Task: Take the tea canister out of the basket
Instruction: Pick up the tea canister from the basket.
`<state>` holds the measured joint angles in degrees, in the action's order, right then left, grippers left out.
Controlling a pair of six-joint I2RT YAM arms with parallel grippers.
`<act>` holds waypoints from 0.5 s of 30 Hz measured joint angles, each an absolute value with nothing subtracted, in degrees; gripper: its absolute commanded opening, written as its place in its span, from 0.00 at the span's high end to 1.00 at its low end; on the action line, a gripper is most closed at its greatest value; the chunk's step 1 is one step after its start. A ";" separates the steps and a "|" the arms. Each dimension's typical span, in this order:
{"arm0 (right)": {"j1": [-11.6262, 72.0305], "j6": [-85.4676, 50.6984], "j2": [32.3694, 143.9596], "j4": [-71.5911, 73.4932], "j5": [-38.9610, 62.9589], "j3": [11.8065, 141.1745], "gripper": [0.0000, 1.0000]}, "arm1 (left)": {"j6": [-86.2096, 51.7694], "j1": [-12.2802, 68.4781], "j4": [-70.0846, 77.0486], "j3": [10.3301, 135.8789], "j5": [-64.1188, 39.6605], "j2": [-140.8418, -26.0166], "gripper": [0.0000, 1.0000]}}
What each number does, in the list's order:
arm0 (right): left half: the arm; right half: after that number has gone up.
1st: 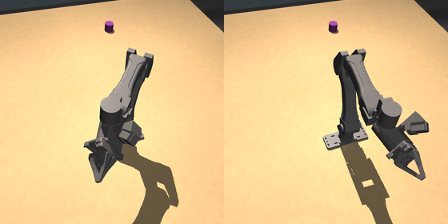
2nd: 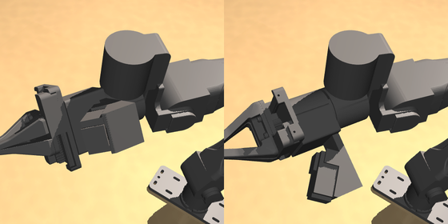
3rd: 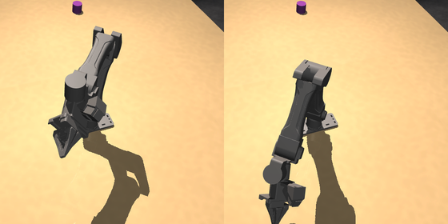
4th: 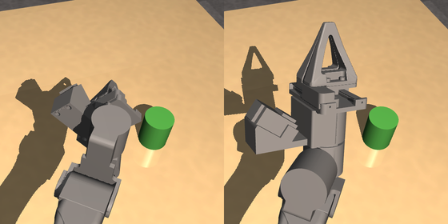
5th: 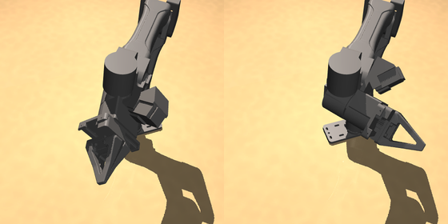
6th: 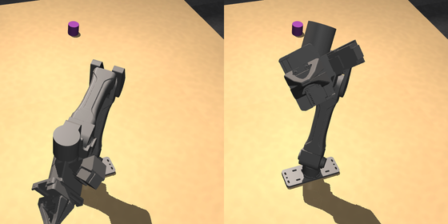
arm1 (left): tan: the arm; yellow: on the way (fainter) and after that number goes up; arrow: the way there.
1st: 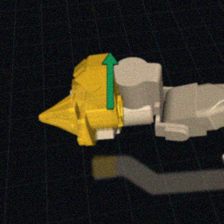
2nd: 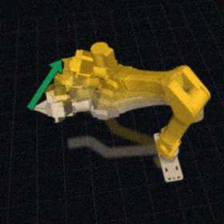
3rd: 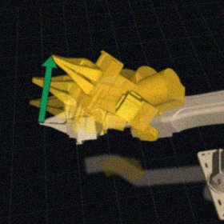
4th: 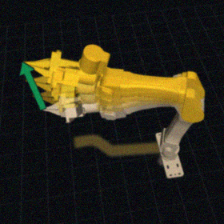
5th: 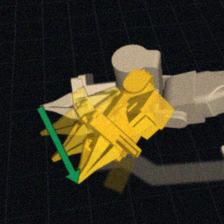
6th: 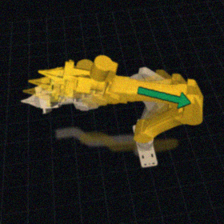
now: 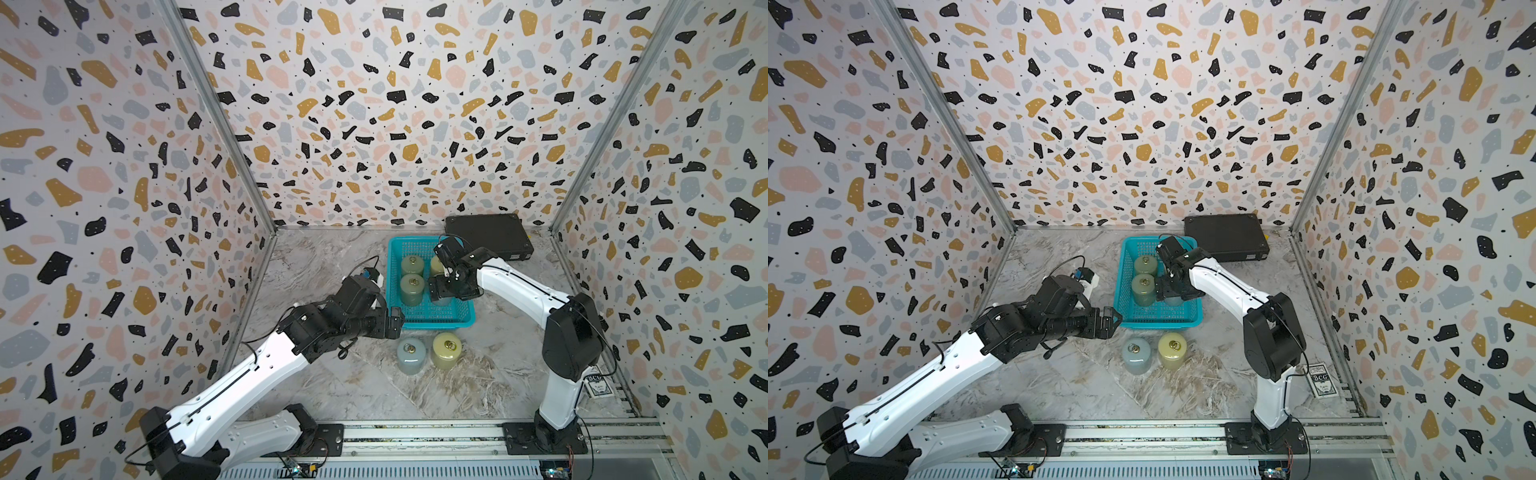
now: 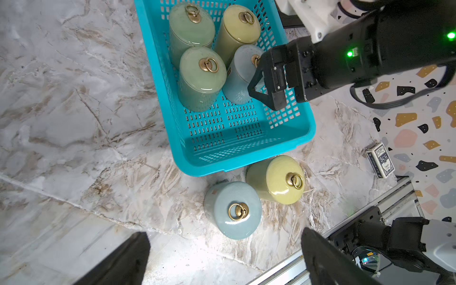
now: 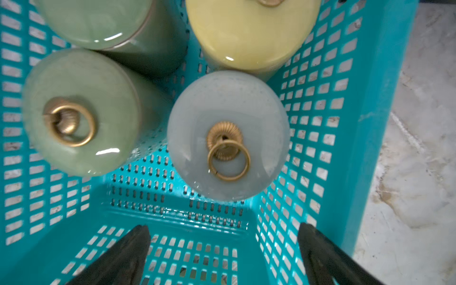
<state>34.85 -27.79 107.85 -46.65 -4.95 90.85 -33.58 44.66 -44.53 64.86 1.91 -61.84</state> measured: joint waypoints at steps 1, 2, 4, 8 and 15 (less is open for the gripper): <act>34.52 -27.59 108.95 -46.61 -4.71 91.57 0.01 | -33.52 44.66 -44.53 64.86 1.89 -61.84 0.00; 34.33 -27.46 109.75 -46.57 -4.51 92.14 0.01 | -33.41 44.62 -44.53 64.86 1.80 -61.84 0.00; 34.06 -27.16 111.59 -46.41 -4.23 93.41 0.01 | -33.10 44.38 -44.49 64.86 1.54 -61.84 0.00; 33.39 -26.94 114.19 -46.15 -3.90 94.96 0.01 | -32.34 44.03 -43.86 64.86 0.69 -61.91 0.00; 32.95 -26.59 117.36 -45.04 -3.22 97.03 0.02 | -31.35 43.81 -41.60 64.86 -0.86 -62.11 0.00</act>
<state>32.95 -26.59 117.36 -45.04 -3.22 97.03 -31.35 43.81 -41.60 64.86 -0.86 -62.11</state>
